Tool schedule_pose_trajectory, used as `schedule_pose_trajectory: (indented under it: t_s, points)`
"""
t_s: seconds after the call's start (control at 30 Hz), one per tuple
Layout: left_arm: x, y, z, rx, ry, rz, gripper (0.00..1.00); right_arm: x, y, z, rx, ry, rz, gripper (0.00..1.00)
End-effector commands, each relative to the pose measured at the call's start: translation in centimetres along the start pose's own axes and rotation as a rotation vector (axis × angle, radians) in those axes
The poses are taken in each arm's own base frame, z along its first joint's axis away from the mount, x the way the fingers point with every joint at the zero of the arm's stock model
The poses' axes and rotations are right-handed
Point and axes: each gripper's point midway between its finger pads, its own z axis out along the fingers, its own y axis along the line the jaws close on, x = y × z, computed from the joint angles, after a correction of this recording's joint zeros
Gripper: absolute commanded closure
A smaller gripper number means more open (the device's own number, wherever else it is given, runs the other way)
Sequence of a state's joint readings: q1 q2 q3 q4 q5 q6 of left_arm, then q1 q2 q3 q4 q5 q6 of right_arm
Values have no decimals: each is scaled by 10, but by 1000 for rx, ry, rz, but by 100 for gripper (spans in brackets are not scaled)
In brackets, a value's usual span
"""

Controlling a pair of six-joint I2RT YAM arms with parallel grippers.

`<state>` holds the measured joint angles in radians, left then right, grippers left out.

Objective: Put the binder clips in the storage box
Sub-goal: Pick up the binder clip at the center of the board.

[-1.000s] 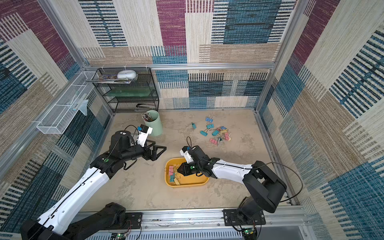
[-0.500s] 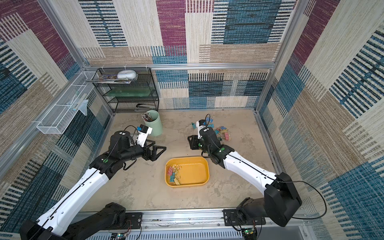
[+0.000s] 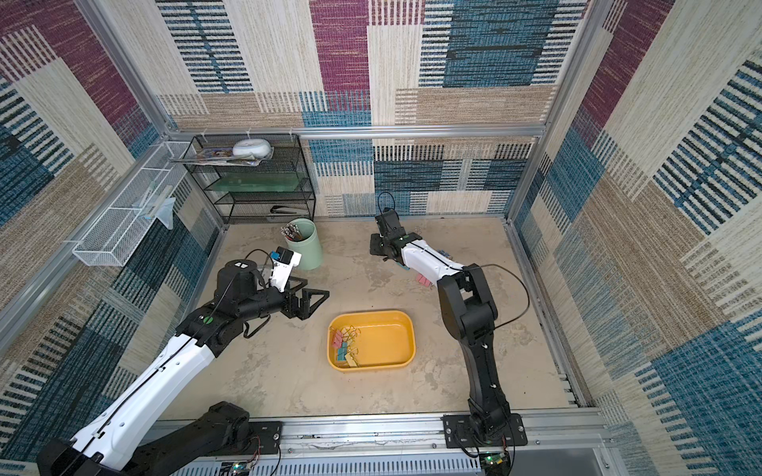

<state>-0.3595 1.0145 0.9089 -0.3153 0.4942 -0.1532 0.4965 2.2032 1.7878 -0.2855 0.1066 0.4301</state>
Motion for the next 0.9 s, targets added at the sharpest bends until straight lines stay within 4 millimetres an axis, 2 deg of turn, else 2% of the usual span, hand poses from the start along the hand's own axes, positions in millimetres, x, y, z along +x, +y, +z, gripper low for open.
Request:
schedule_pose_trajectory:
  t_s: [0.0, 0.17, 0.3, 0.5, 0.6, 0.7, 0.77, 0.87]
  points:
    - [-4, -1, -1, 5, -18, 13, 0, 18, -19, 17, 100, 73, -76, 63]
    - [-5, 0, -2, -2, -22, 17, 0, 31, -21, 33, 100, 104, -100, 62]
    - [-5, 0, -1, 1, -18, 10, 0, 41, -24, 41, 104, 126, -109, 67]
    - [-5, 0, -2, -2, -20, 15, 0, 41, -26, 40, 114, 124, -125, 92]
    - [-5, 0, -2, -3, -22, 16, 0, 34, -23, 27, 100, 106, -125, 99]
    - [-4, 0, -1, 1, -17, 13, 0, 27, -15, 4, 64, 82, -123, 100]
    - [-4, -1, -1, 5, -17, 13, 0, 22, -7, -19, 22, 60, -123, 100]
    - [-5, -2, -1, 8, -17, 12, 0, 19, 8, -64, -65, 16, -135, 100]
